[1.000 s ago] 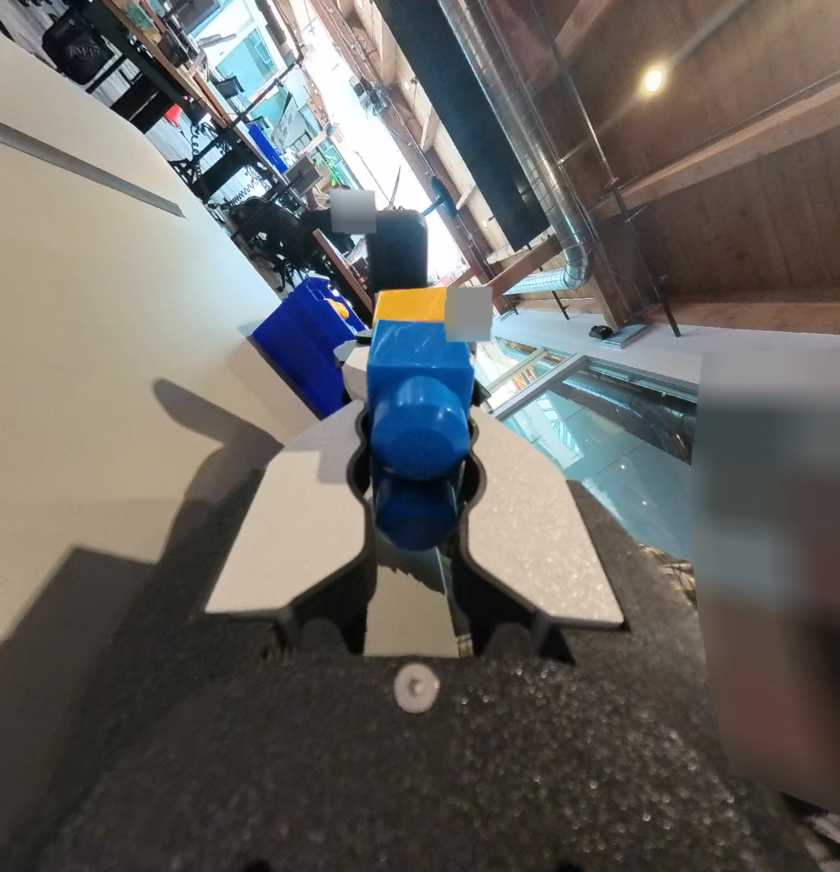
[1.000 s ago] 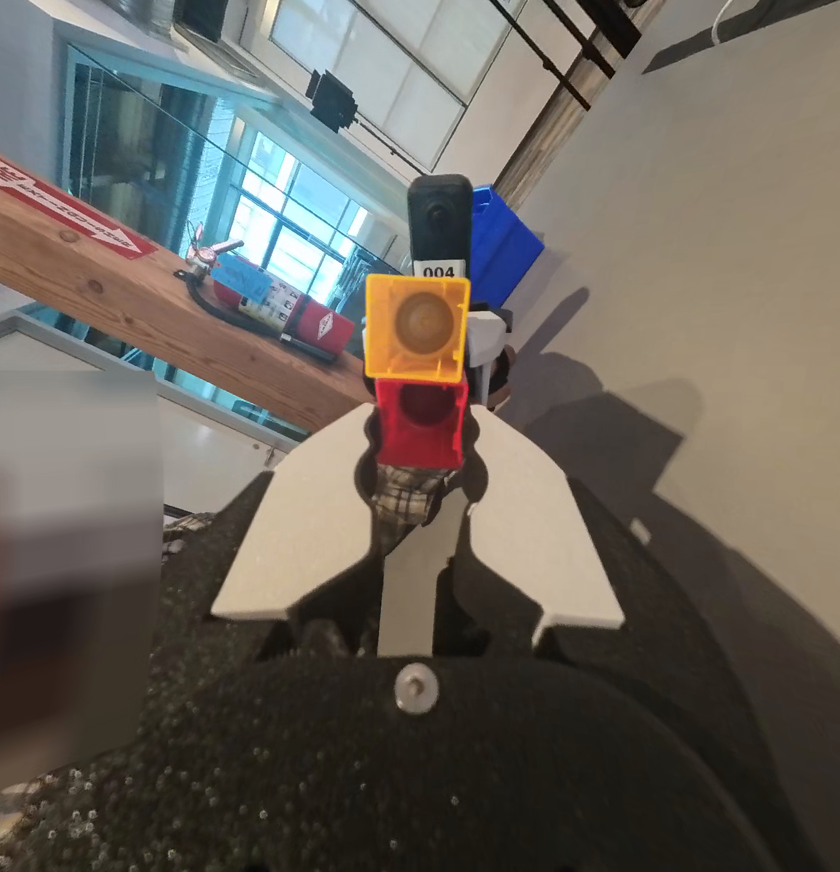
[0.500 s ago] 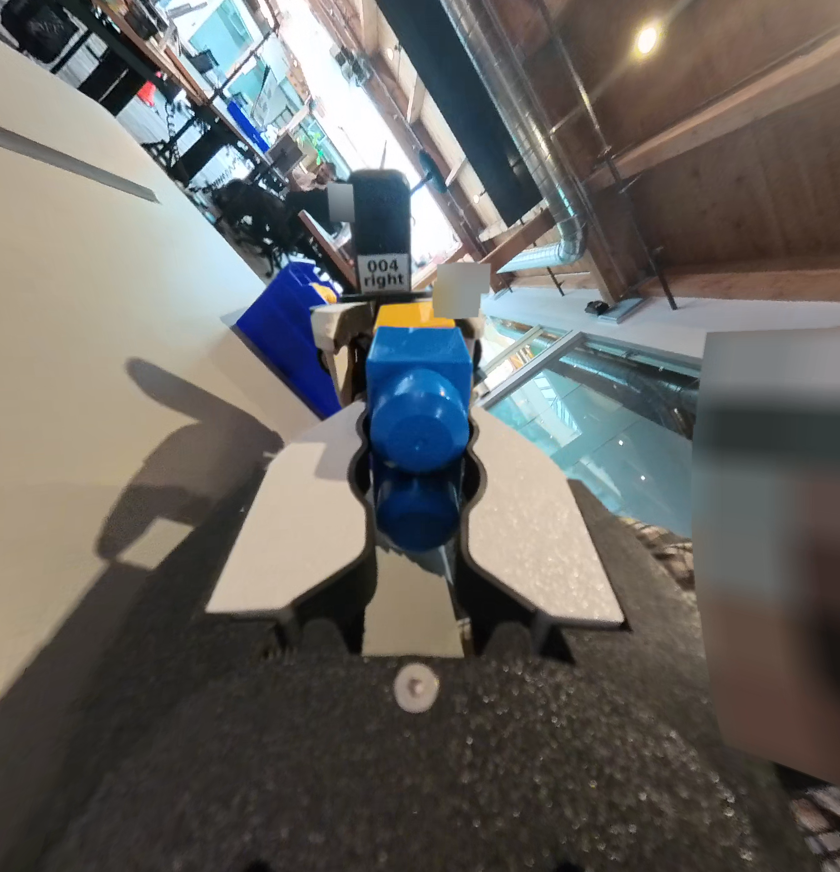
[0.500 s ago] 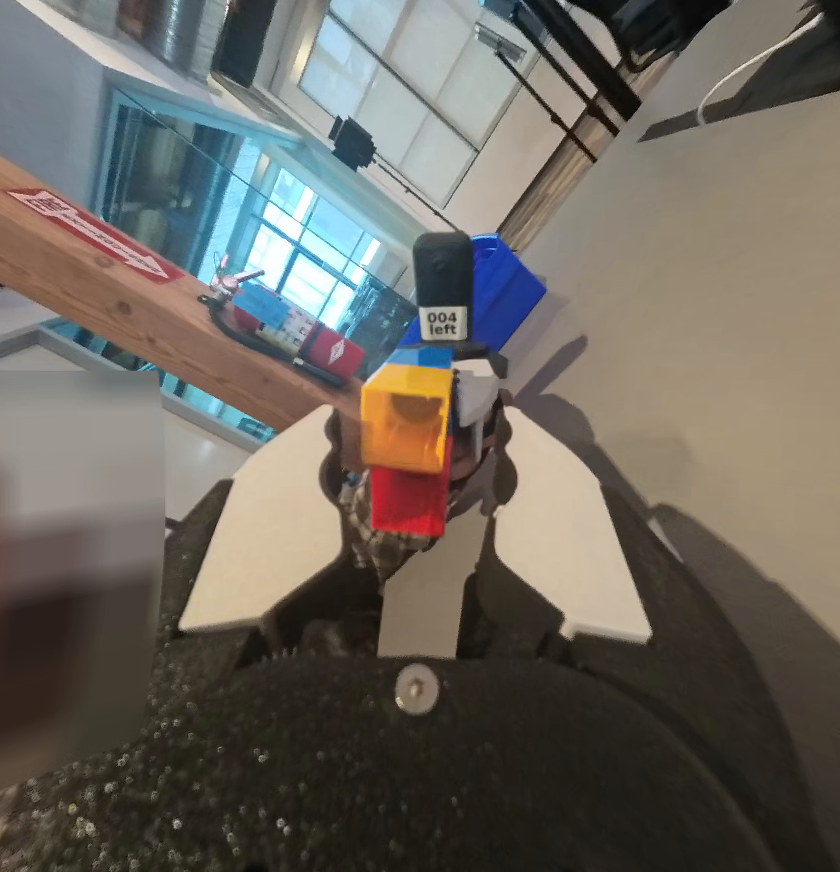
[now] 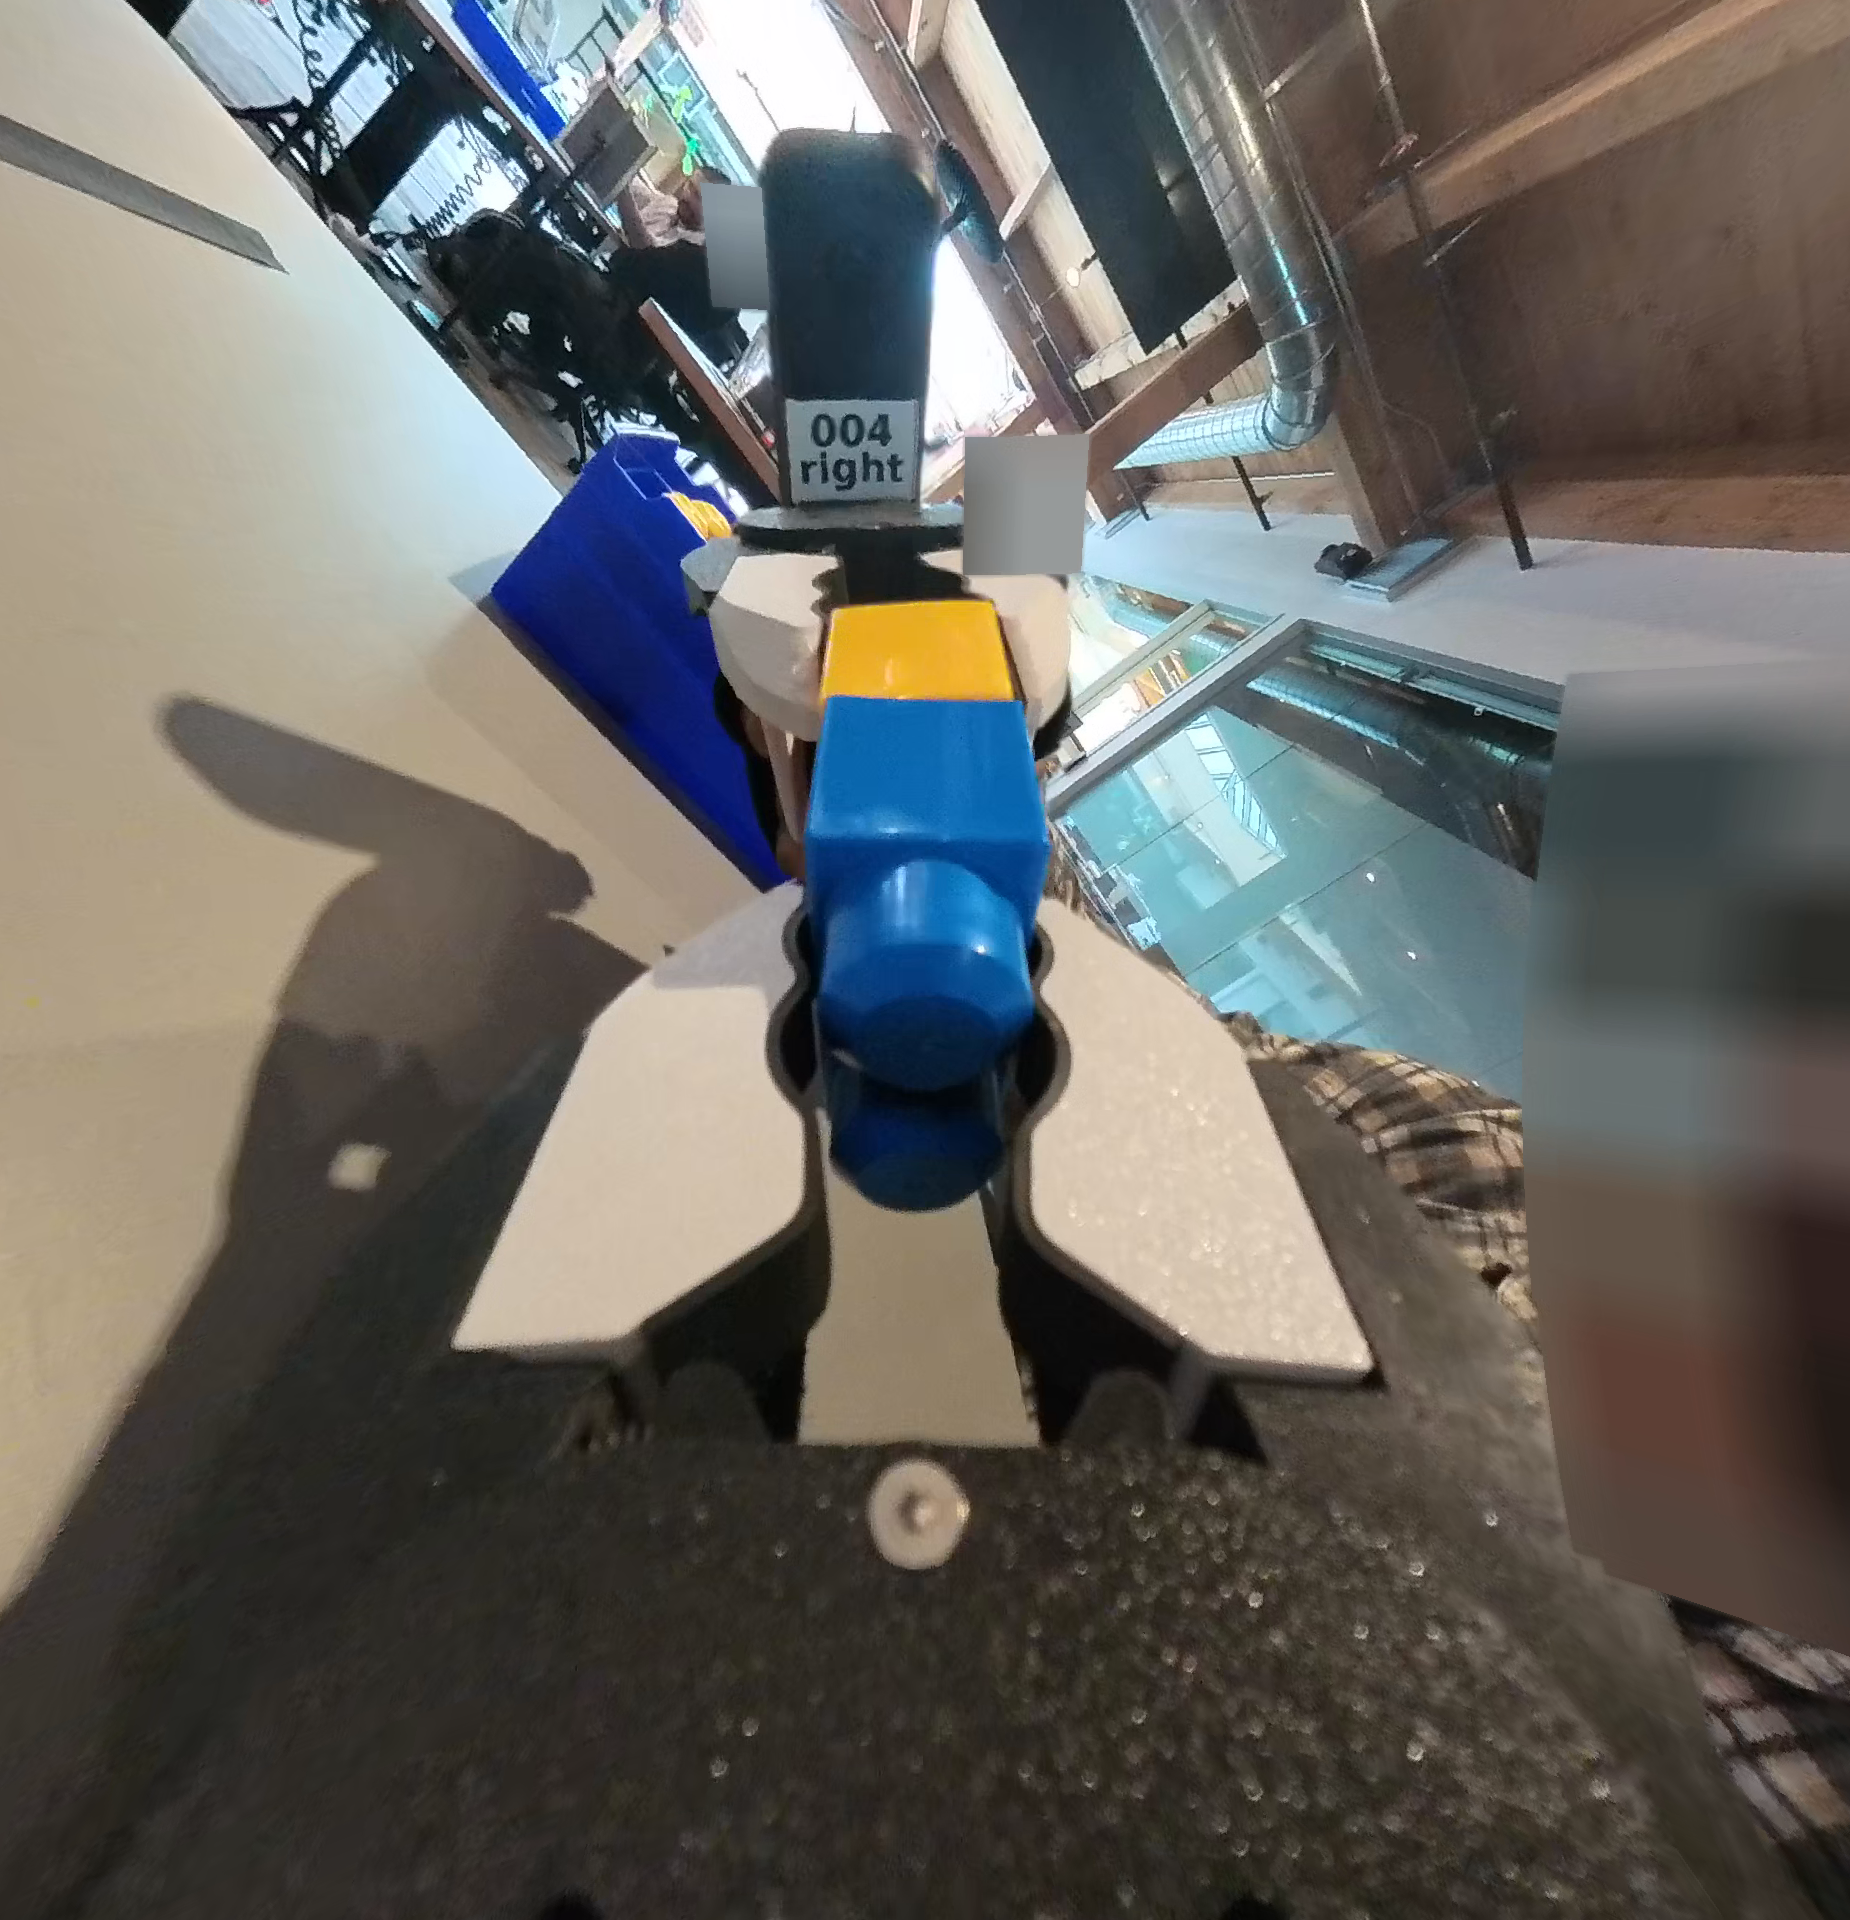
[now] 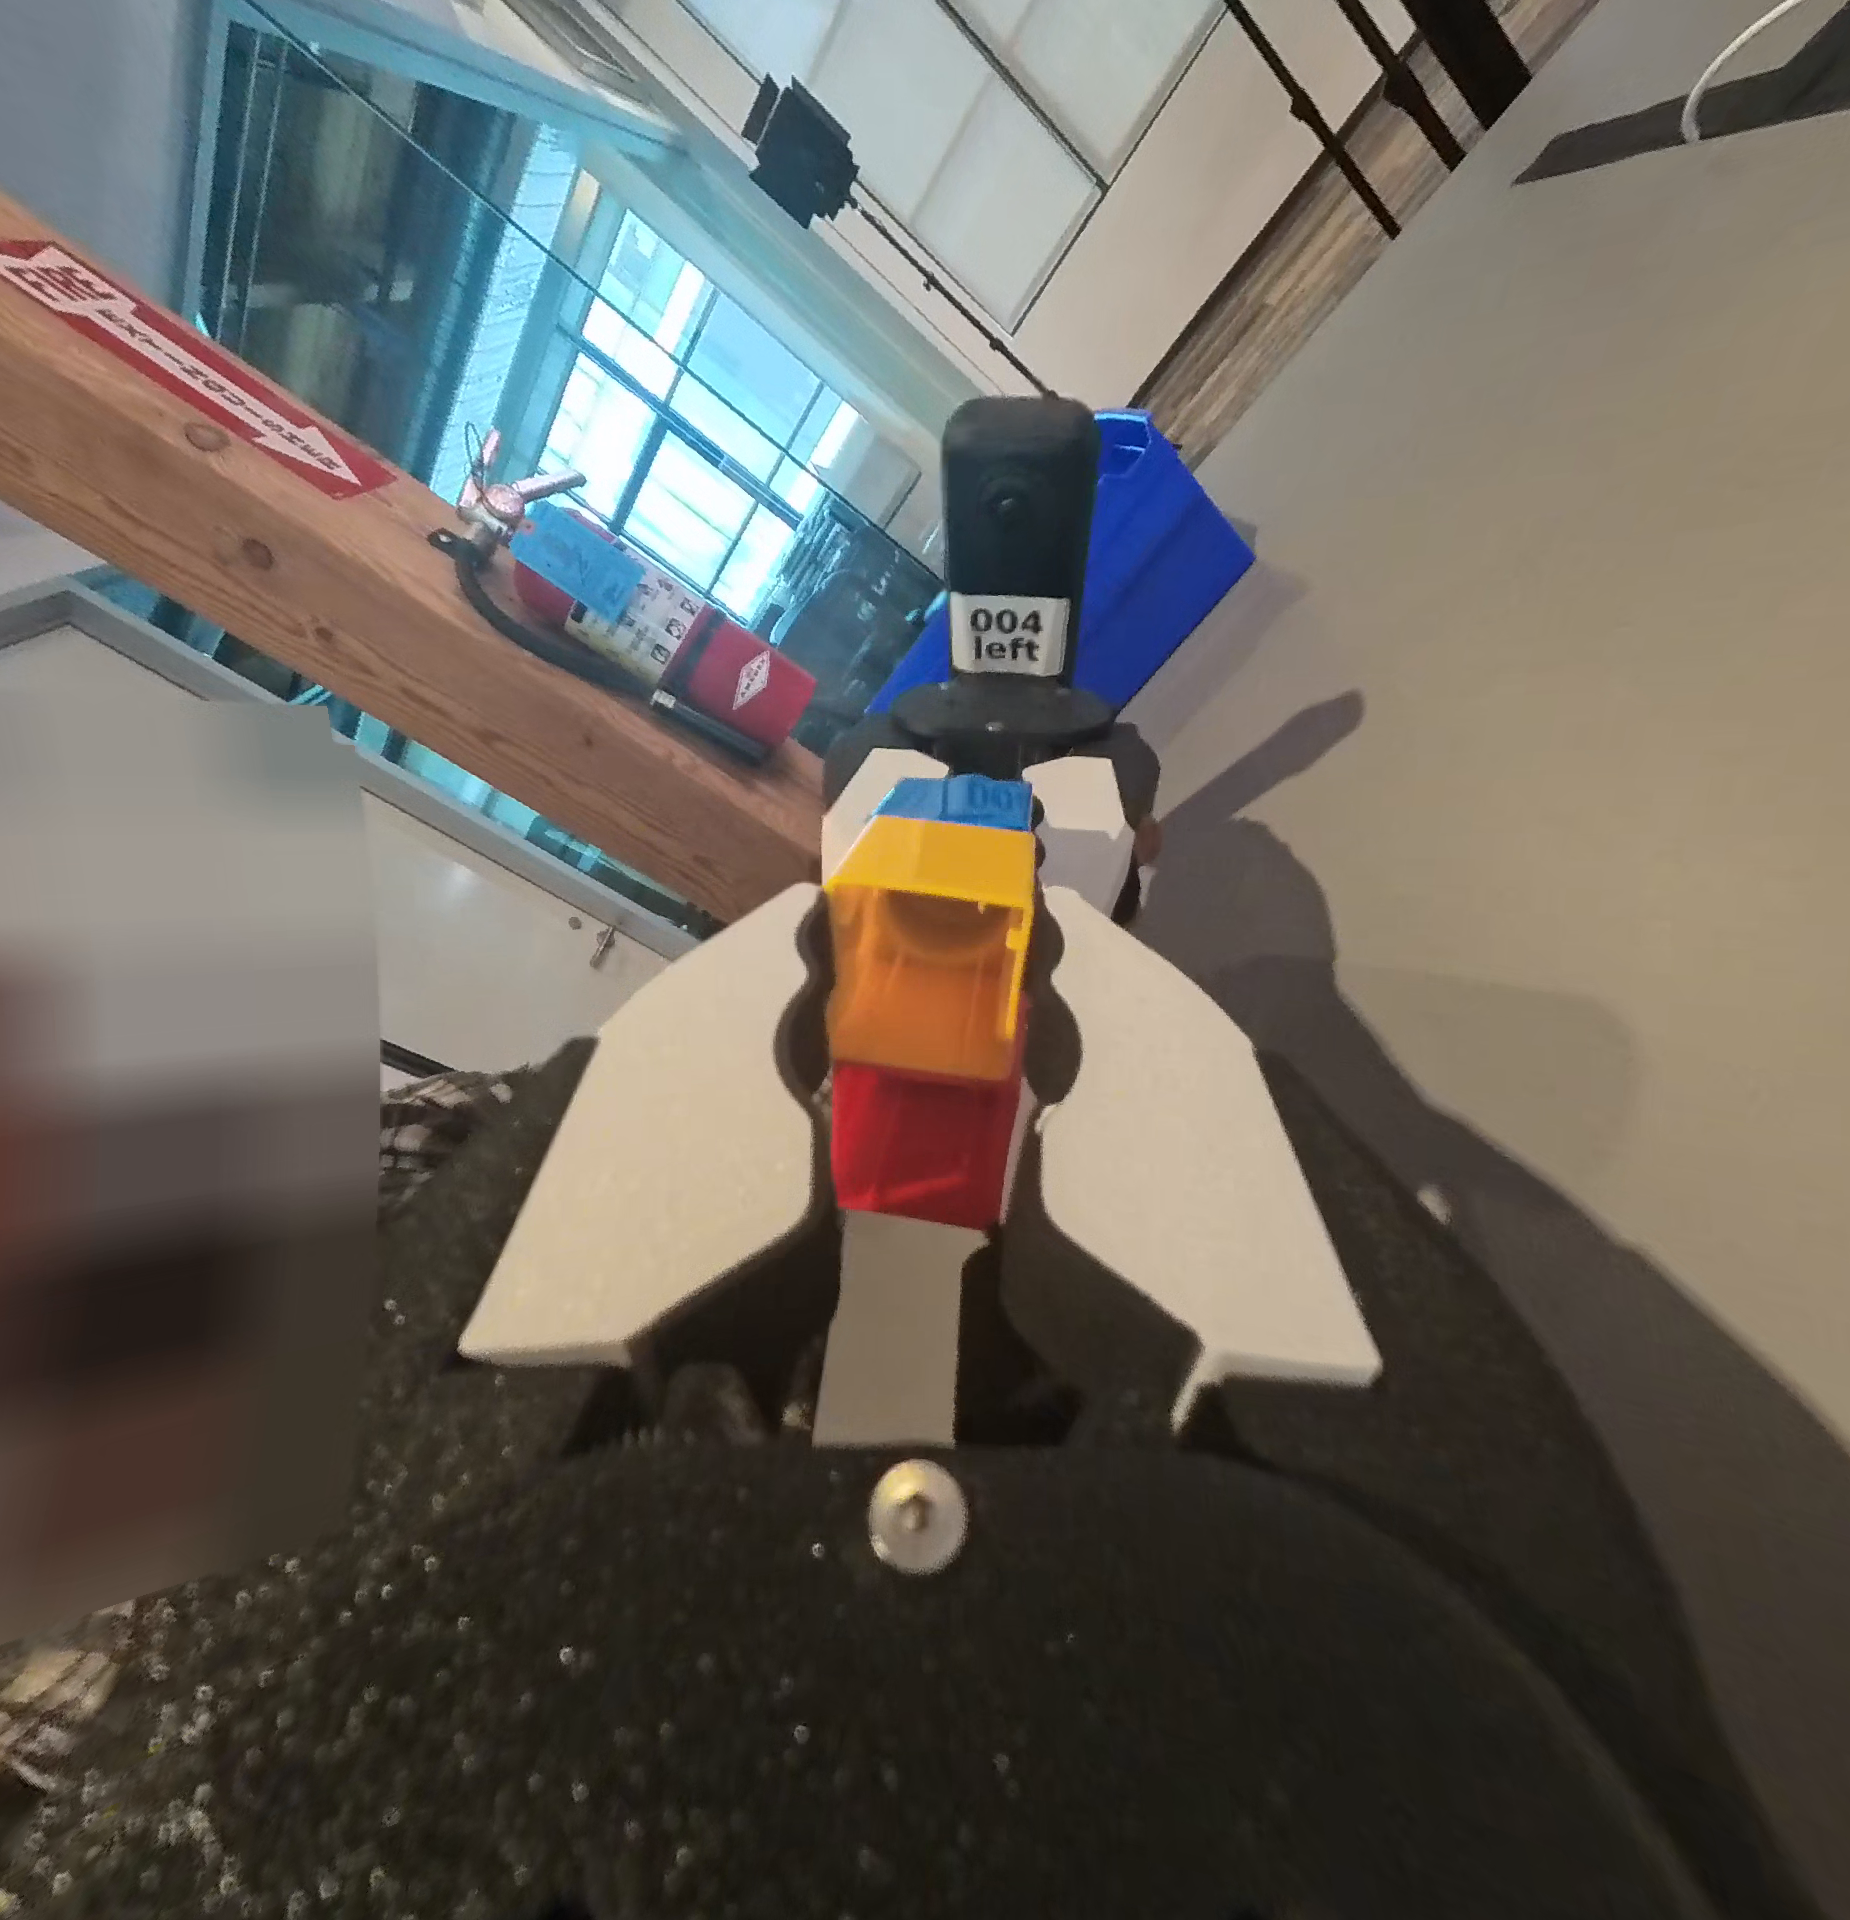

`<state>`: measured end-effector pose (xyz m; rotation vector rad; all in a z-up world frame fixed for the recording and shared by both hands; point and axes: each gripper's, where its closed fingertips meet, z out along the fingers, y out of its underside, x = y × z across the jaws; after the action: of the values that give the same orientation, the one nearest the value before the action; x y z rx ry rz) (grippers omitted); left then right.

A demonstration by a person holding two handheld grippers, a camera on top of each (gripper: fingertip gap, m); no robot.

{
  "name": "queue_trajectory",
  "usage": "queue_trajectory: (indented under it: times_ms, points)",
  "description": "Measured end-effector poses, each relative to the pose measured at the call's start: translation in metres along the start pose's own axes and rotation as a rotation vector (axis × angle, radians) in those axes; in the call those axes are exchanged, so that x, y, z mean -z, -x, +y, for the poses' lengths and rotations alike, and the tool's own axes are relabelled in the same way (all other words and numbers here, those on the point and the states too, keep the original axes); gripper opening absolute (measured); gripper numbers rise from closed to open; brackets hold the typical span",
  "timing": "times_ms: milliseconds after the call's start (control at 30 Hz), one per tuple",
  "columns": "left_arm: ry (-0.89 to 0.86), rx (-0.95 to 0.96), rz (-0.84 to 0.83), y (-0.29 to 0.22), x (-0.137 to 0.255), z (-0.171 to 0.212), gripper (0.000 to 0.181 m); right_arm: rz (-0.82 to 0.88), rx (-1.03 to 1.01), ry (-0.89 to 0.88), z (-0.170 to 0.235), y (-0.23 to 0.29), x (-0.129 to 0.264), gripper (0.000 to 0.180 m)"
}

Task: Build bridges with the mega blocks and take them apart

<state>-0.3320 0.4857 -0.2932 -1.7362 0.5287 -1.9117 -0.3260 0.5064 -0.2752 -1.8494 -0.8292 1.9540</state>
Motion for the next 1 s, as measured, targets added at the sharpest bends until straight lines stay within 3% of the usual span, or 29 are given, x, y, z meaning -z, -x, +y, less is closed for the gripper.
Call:
queue_trajectory:
  times_ms: [233,467,633,833,1000]
  points:
    - [0.022,-0.021,0.003,-0.001,-0.002,0.001,0.035,0.007,0.073,0.005,0.000,0.002,0.001,0.036]
    - [0.140,-0.225,-0.173,0.003,-0.003,0.011,0.036,0.120,0.466,0.112,0.006,0.012,0.026,0.049]
    - [0.252,-0.377,-0.320,0.005,0.000,0.016,0.036,0.204,0.692,0.299,-0.001,0.030,0.042,0.055]
    - [0.380,-0.529,-0.423,0.009,-0.004,0.031,0.036,0.210,0.679,0.643,0.026,0.019,0.020,0.064]
    - [0.408,-0.532,-0.392,0.006,-0.008,0.038,0.036,0.210,0.654,0.867,0.054,0.000,0.007,0.063]
